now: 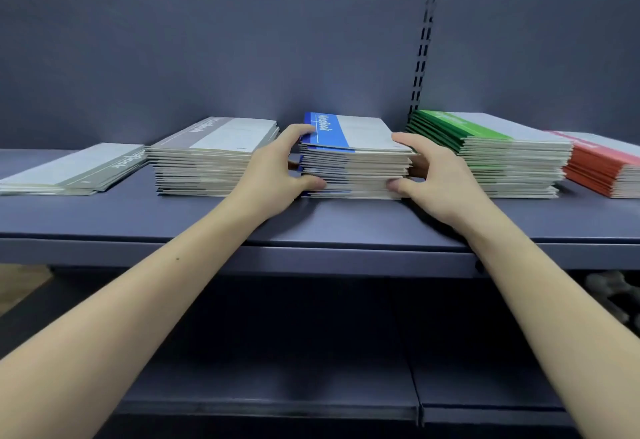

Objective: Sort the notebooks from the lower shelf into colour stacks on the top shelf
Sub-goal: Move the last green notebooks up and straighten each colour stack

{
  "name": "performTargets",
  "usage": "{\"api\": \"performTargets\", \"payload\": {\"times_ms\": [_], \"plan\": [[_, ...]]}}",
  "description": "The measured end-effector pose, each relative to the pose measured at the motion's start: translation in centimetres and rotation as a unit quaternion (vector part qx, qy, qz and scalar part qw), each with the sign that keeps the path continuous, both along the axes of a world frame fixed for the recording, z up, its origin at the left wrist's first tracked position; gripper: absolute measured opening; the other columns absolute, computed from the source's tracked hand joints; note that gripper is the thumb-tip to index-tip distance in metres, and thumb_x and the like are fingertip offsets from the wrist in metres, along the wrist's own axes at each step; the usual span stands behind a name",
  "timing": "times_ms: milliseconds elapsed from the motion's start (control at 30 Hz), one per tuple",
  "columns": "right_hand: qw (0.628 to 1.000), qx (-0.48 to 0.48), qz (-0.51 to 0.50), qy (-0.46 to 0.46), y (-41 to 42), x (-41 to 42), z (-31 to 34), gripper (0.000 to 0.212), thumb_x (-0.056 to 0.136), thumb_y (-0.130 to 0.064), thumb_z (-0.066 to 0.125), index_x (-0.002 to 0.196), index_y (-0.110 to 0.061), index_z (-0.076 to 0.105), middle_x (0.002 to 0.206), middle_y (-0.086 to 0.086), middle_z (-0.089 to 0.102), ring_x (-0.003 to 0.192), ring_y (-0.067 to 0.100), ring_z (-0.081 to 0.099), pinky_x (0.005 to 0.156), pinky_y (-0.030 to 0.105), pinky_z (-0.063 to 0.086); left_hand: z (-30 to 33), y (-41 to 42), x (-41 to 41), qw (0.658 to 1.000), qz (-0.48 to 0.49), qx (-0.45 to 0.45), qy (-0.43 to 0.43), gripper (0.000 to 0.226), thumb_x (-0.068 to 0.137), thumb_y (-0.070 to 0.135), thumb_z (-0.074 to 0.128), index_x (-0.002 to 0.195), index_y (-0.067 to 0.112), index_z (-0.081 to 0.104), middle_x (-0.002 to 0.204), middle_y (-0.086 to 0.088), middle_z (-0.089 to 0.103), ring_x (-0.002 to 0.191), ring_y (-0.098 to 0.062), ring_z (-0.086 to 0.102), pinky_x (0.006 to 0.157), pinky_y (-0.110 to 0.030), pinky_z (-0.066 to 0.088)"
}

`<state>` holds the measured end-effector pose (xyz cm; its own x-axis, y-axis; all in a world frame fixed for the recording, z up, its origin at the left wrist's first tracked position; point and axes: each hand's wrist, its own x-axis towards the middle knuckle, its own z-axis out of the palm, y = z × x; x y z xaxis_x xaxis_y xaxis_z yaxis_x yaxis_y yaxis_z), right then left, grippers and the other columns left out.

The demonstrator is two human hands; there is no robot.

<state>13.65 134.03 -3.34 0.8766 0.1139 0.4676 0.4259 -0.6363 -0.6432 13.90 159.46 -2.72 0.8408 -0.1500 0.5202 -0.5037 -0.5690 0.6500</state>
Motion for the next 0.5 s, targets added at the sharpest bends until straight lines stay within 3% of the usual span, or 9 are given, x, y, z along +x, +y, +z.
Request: {"api": "performTargets", "payload": {"times_ms": [100,167,233,300,433,500], "plan": [[1.0,0.027,0.015,0.006,0.0,-0.18,0.23,0.071,0.072,-0.038,0.084,0.138,-0.032,0.056,0.121,-0.012,0.069,0.114,0.007,0.064,0.106,0.036,0.047,-0.1,-0.04,0.12,1.0,0.011,0.001,-0.011,0.054,0.086,0.037,0.075,0.134,0.036,0.05,0.121,0.016,0.061,0.08,-0.009,0.066,0.078,-0.017,0.05],[1.0,0.022,0.0,-0.013,0.0,0.08,0.19,0.058,0.082,-0.025,0.081,0.135,-0.029,0.059,0.117,-0.01,0.07,0.111,0.007,0.065,0.101,0.021,0.047,-0.18,-0.15,0.35,1.0,0.016,-0.004,-0.016,0.046,0.089,0.037,0.071,0.131,0.035,0.052,0.118,0.014,0.062,0.08,-0.019,0.067,0.081,-0.031,0.056],[0.999,0.014,-0.017,-0.03,0.14,0.11,0.24,0.051,0.086,-0.018,0.077,0.133,-0.027,0.06,0.111,-0.007,0.069,0.104,0.008,0.064,0.084,0.001,0.04,-0.18,-0.22,0.51,0.999,0.022,-0.006,-0.024,0.043,0.089,0.034,0.07,0.128,0.033,0.054,0.113,0.011,0.064,0.079,-0.027,0.066,0.078,-0.041,0.057],[0.999,0.006,-0.026,-0.033,0.26,0.28,0.07,0.051,0.087,-0.02,0.076,0.134,-0.028,0.059,0.111,-0.007,0.069,0.101,0.009,0.064,0.08,-0.001,0.038,-0.23,-0.27,0.5,0.999,0.027,-0.012,-0.025,0.042,0.09,0.031,0.07,0.129,0.031,0.055,0.11,0.01,0.064,0.078,-0.024,0.065,0.075,-0.035,0.056],[1.0,-0.002,-0.01,-0.021,0.29,0.03,-0.06,0.067,0.076,-0.051,0.077,0.136,-0.031,0.057,0.12,-0.009,0.07,0.109,0.01,0.066,0.099,0.029,0.048,-0.11,-0.4,-0.14,1.0,0.02,-0.009,-0.018,0.049,0.087,0.042,0.073,0.131,0.033,0.055,0.115,0.018,0.061,0.07,0.002,0.061,0.073,-0.011,0.047],[1.0,0.02,-0.005,-0.013,0.27,0.1,0.04,0.065,0.078,-0.056,0.074,0.136,-0.03,0.059,0.12,-0.009,0.07,0.108,0.008,0.065,0.099,0.028,0.049,-0.07,-0.44,-0.15,1.0,0.02,-0.014,-0.015,0.043,0.091,0.047,0.067,0.131,0.033,0.056,0.11,0.022,0.06,0.07,0.004,0.058,0.075,-0.011,0.046]]}}
